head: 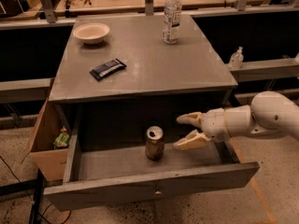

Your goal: Place orange can into top drawer

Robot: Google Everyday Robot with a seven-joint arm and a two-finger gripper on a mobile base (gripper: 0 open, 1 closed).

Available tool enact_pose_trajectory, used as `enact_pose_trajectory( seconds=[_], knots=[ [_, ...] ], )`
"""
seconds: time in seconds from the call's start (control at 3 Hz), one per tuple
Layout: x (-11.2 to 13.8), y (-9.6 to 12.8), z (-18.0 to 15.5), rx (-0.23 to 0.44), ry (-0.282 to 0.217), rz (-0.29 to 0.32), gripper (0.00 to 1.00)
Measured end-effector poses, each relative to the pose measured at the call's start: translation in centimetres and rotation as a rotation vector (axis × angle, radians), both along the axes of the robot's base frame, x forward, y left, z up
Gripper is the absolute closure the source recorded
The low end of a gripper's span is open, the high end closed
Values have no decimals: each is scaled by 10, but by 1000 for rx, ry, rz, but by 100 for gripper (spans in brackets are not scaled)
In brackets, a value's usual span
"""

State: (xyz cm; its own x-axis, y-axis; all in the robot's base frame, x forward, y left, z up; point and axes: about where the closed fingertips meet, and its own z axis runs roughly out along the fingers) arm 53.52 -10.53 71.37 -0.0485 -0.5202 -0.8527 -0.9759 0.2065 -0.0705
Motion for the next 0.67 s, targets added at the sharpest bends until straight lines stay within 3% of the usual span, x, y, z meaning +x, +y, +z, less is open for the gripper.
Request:
enact_pose_trajectory(
  seconds=[0.33,0.67],
  knots=[
    [-6,-38,42,24,-2,-44,65],
    [-3,-63,101,55,-41,-93,88]
  ],
)
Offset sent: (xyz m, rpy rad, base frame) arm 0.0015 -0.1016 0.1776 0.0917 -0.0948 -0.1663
